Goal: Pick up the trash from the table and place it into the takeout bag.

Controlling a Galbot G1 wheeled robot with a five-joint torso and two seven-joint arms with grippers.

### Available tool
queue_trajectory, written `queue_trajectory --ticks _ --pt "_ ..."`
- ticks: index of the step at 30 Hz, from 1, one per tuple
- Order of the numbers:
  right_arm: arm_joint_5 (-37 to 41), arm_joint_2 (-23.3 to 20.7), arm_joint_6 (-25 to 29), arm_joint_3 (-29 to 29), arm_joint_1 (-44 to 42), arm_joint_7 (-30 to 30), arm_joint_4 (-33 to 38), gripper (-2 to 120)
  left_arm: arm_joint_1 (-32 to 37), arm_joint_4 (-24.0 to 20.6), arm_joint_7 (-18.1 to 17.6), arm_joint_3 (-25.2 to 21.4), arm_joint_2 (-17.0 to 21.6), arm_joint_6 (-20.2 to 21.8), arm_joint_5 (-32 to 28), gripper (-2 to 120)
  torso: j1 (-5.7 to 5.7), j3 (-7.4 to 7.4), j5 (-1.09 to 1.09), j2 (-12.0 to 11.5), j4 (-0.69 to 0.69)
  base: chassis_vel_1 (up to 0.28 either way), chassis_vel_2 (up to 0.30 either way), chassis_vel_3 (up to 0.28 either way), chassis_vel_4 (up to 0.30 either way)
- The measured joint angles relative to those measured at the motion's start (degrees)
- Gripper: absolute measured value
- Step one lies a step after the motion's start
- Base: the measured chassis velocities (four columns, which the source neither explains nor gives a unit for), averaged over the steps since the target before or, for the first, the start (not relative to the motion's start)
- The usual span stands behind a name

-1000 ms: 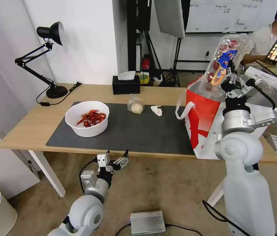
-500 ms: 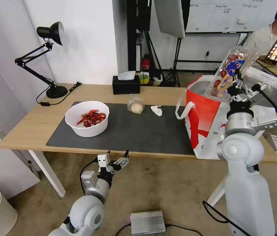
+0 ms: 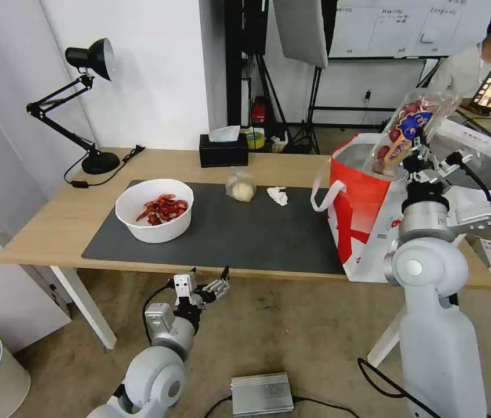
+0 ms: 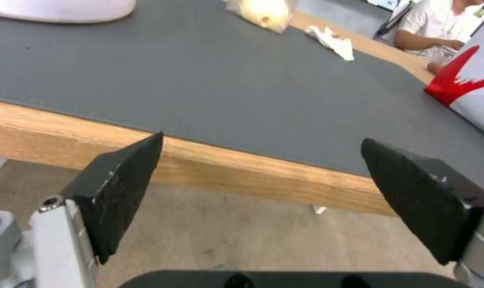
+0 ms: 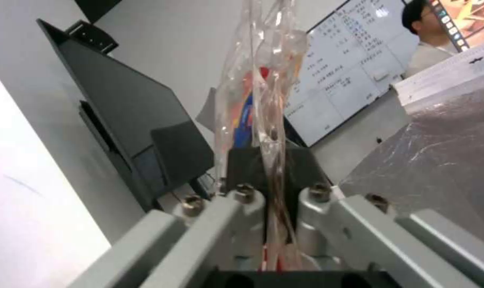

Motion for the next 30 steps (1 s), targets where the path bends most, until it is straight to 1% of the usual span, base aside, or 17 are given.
queue_trajectory --ticks 1,4,5,7,8,10,12,13,14,15,16,19,20,23,24,26,30 --pt "0.00 0.00 0.00 0.00 0.00 0.00 0.00 6 0.00 0.00 0.00 0.00 0.00 0.00 0.00 100 0.00 0.00 0.00 0.00 0.00 0.000 0.000 0.000 0.000" --pt "0.20 0.02 0.00 -0.06 -0.18 -0.19 0.33 22 0.30 -0.11 -0.05 -0.02 -0.16 0.00 0.00 100 0.00 0.00 0.00 0.00 0.00 0.000 0.000 0.000 0.000" --pt "0.20 0.02 0.00 -0.06 -0.18 -0.19 0.33 22 0.30 -0.11 -0.05 -0.02 -0.16 0.00 0.00 100 0.00 0.00 0.00 0.00 0.00 0.000 0.000 0.000 0.000" --pt "0.23 -0.08 0.00 -0.05 -0.33 -0.19 0.50 30 0.51 -0.17 -0.09 0.00 -0.32 0.03 0.01 100 0.00 0.00 0.00 0.00 0.00 0.000 0.000 0.000 0.000" --pt "0.24 -0.13 0.00 -0.03 -0.40 -0.19 0.62 36 0.59 -0.17 -0.11 0.00 -0.36 0.04 0.03 100 0.00 0.00 0.00 0.00 0.00 0.000 0.000 0.000 0.000" --pt "0.24 -0.15 0.01 -0.02 -0.44 -0.19 0.66 38 0.62 -0.18 -0.12 0.00 -0.37 0.04 0.04 100 0.00 0.00 0.00 0.00 0.00 0.000 0.000 0.000 0.000" --pt "0.27 -0.17 0.00 0.00 -0.54 -0.19 0.77 50 0.66 -0.19 -0.17 0.00 -0.38 0.05 0.06 100 0.00 0.00 0.00 0.00 0.00 0.000 0.000 0.000 0.000" --pt "0.27 -0.17 0.00 0.00 -0.54 -0.19 0.77 50 0.66 -0.19 -0.17 0.00 -0.38 0.05 0.06 100 0.00 0.00 0.00 0.00 0.00 0.000 0.000 0.000 0.000" --pt "0.28 -0.17 0.00 0.01 -0.59 -0.18 0.80 53 0.67 -0.19 -0.18 -0.01 -0.38 0.06 0.06 100 0.00 0.00 0.00 0.00 0.00 0.000 0.000 0.000 0.000" --pt "0.28 -0.17 0.00 0.01 -0.65 -0.16 0.81 59 0.67 -0.24 -0.19 -0.05 -0.38 0.07 0.06 100 0.00 0.00 0.00 0.00 0.00 0.000 0.000 0.000 0.000" --pt "0.28 -0.17 0.00 0.01 -0.65 -0.16 0.81 59 0.67 -0.24 -0.19 -0.05 -0.38 0.07 0.06 100 0.00 0.00 0.00 0.00 0.00 0.000 0.000 0.000 0.000" --pt "0.30 -0.14 -0.01 0.02 -0.66 -0.05 0.81 75 0.69 -0.38 -0.23 -0.22 -0.31 0.09 0.06 100 0.00 0.00 0.00 0.00 0.00 0.000 0.000 0.000 0.000" --pt "0.30 -0.14 -0.01 0.02 -0.66 -0.05 0.81 75 0.69 -0.38 -0.23 -0.22 -0.31 0.09 0.06 100 0.00 0.00 0.00 0.00 0.00 0.000 0.000 0.000 0.000" --pt "0.42 -0.14 -0.19 0.02 -0.64 -0.06 0.83 89 0.67 -0.55 -0.25 -0.32 -0.23 0.12 0.05 100 0.00 0.00 0.00 0.00 0.00 0.000 0.000 0.000 0.000" --pt "0.42 -0.14 -0.19 0.02 -0.64 -0.06 0.83 89 0.67 -0.55 -0.25 -0.32 -0.23 0.12 0.05 100 0.00 0.00 0.00 0.00 0.00 0.000 0.000 0.000 0.000" --pt "0.57 -0.21 -0.29 0.02 -0.64 -0.14 0.88 98 0.59 -0.56 -0.26 -0.30 -0.27 0.13 0.04 100 0.00 0.00 0.00 0.00 0.00 0.000 0.000 0.000 0.000" --pt "1.33 -0.37 -0.31 0.02 -0.64 -0.77 0.98 100 0.38 -0.56 -0.27 -0.28 -0.33 0.15 -0.01 100 0.00 0.00 0.00 0.00 0.00 0.000 0.000 0.000 0.000"
